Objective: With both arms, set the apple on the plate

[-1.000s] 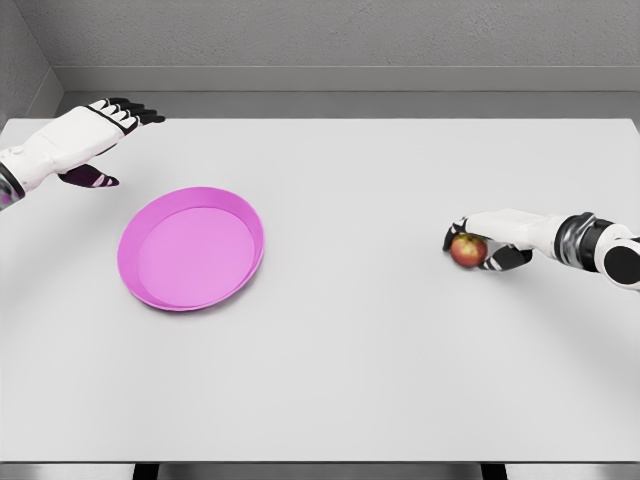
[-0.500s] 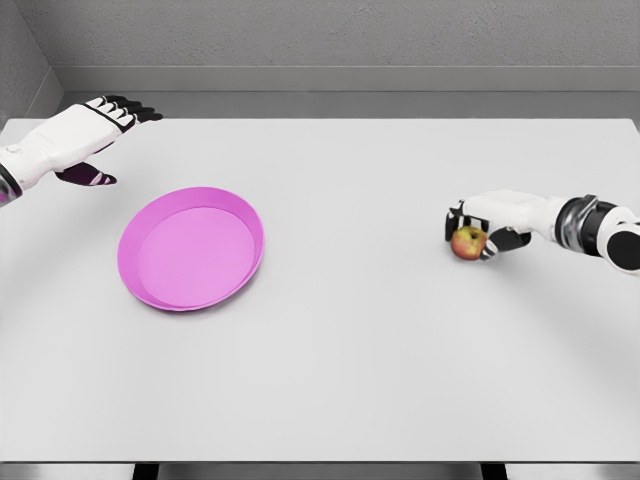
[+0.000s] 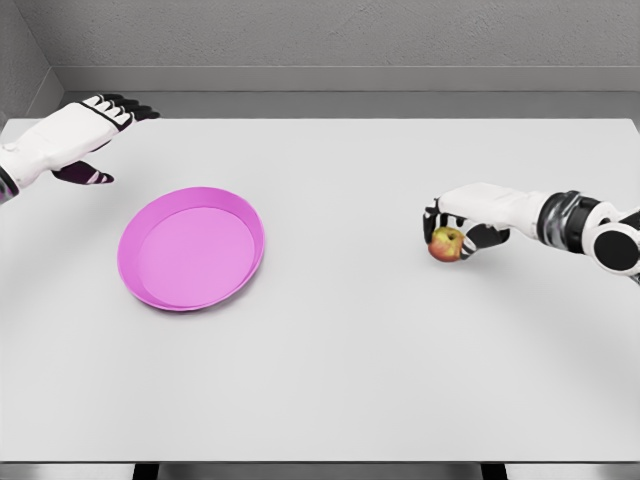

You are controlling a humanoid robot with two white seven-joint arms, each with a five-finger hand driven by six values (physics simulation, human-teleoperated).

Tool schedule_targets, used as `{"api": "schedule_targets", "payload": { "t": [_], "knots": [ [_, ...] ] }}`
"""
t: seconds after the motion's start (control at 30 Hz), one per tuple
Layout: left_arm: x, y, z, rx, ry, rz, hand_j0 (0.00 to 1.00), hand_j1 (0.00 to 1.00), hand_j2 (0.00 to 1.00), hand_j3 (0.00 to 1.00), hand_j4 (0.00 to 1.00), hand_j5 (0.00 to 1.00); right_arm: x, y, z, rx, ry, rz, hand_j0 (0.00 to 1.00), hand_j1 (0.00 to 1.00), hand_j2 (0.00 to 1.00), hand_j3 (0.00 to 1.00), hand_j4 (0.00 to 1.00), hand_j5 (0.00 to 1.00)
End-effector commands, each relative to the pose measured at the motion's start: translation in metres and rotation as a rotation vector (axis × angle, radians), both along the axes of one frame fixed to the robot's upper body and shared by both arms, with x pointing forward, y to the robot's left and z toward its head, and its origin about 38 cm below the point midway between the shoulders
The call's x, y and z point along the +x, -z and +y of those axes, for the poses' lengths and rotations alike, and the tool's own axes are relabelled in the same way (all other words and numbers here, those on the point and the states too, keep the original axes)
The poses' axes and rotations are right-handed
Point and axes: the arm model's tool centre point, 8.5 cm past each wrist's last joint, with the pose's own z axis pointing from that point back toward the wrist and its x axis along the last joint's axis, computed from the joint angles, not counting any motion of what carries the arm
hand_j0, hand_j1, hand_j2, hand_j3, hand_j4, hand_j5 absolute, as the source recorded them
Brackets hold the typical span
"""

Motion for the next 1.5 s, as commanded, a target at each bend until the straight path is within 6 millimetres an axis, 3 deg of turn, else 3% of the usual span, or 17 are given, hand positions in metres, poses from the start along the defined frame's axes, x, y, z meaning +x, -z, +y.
{"api": "schedule_targets", "payload": {
  "t": [0.0, 0.5, 0.53, 0.57, 0.6, 0.63, 0.73, 0.8, 0.87, 0.97, 1.13, 1.23, 1.47],
  "knots": [
    [-0.001, -0.001, 0.002, -0.005, -0.004, 0.0, 1.0, 1.0, 1.0, 1.0, 1.0, 1.0, -0.002, 0.0, 0.009, 0.017, -0.039, -0.005, 0.42, 0.42, 0.42, 0.42, 0.42, 0.42],
    [0.0, -0.002, 0.002, -0.005, -0.004, -0.003, 1.0, 1.0, 1.0, 1.0, 1.0, 1.0, -0.007, -0.021, 0.057, 0.108, -0.303, -0.086, 0.42, 0.42, 0.42, 0.42, 0.42, 0.42],
    [0.0, -0.002, 0.002, -0.005, -0.004, -0.003, 1.0, 1.0, 1.0, 1.0, 1.0, 1.0, -0.007, -0.022, 0.057, 0.109, -0.306, -0.088, 0.45, 0.45, 0.45, 0.45, 0.45, 0.45],
    [0.0, -0.002, 0.002, -0.005, -0.004, -0.003, 1.0, 1.0, 1.0, 1.0, 1.0, 1.0, -0.006, -0.023, 0.055, 0.107, -0.29, -0.09, 0.74, 0.74, 0.74, 0.74, 0.74, 0.74],
    [0.0, -0.002, 0.002, -0.005, -0.004, -0.003, 1.0, 1.0, 1.0, 1.0, 1.0, 1.0, -0.003, -0.029, 0.047, 0.102, -0.27, -0.105, 1.0, 1.0, 1.0, 1.0, 1.0, 1.0],
    [0.0, -0.002, 0.002, -0.005, -0.004, -0.003, 1.0, 1.0, 1.0, 1.0, 1.0, 1.0, 0.0, -0.037, 0.036, 0.093, -0.248, -0.125, 1.0, 1.0, 1.0, 1.0, 1.0, 1.0],
    [-0.001, 0.0, 0.001, -0.005, -0.001, 0.0, 1.0, 1.0, 1.0, 1.0, 1.0, 1.0, 0.006, -0.084, -0.03, 0.049, -0.114, -0.237, 1.0, 1.0, 1.0, 1.0, 1.0, 1.0],
    [-0.001, 0.002, -0.006, -0.003, 0.016, 0.006, 1.0, 1.0, 1.0, 1.0, 1.0, 1.0, 0.006, -0.093, -0.052, 0.047, -0.057, -0.259, 1.0, 1.0, 1.0, 1.0, 1.0, 1.0],
    [-0.005, 0.001, -0.031, 0.063, 0.091, 0.031, 1.0, 1.0, 1.0, 1.0, 1.0, 1.0, 0.007, -0.105, -0.068, 0.033, -0.019, -0.284, 1.0, 1.0, 1.0, 1.0, 1.0, 1.0],
    [-0.015, -0.011, -0.096, 0.075, 0.261, -0.023, 1.0, 1.0, 1.0, 1.0, 1.0, 1.0, 0.014, -0.115, -0.099, 0.012, 0.067, -0.3, 1.0, 1.0, 1.0, 1.0, 1.0, 1.0],
    [-0.049, -0.005, -0.186, 0.102, 0.509, -0.049, 1.0, 1.0, 1.0, 1.0, 1.0, 1.0, 0.015, -0.106, -0.104, 0.009, 0.08, -0.276, 1.0, 1.0, 1.0, 1.0, 1.0, 1.0],
    [-0.049, -0.006, -0.219, 0.169, 0.581, -0.087, 1.0, 1.0, 1.0, 1.0, 1.0, 1.0, 0.012, -0.095, -0.084, 0.03, 0.027, -0.257, 1.0, 1.0, 1.0, 1.0, 1.0, 1.0],
    [-0.059, 0.012, -0.263, 0.317, 0.692, -0.046, 1.0, 1.0, 1.0, 1.0, 1.0, 1.0, 0.012, -0.096, -0.077, 0.045, 0.01, -0.263, 1.0, 1.0, 1.0, 1.0, 1.0, 1.0]
  ]
}}
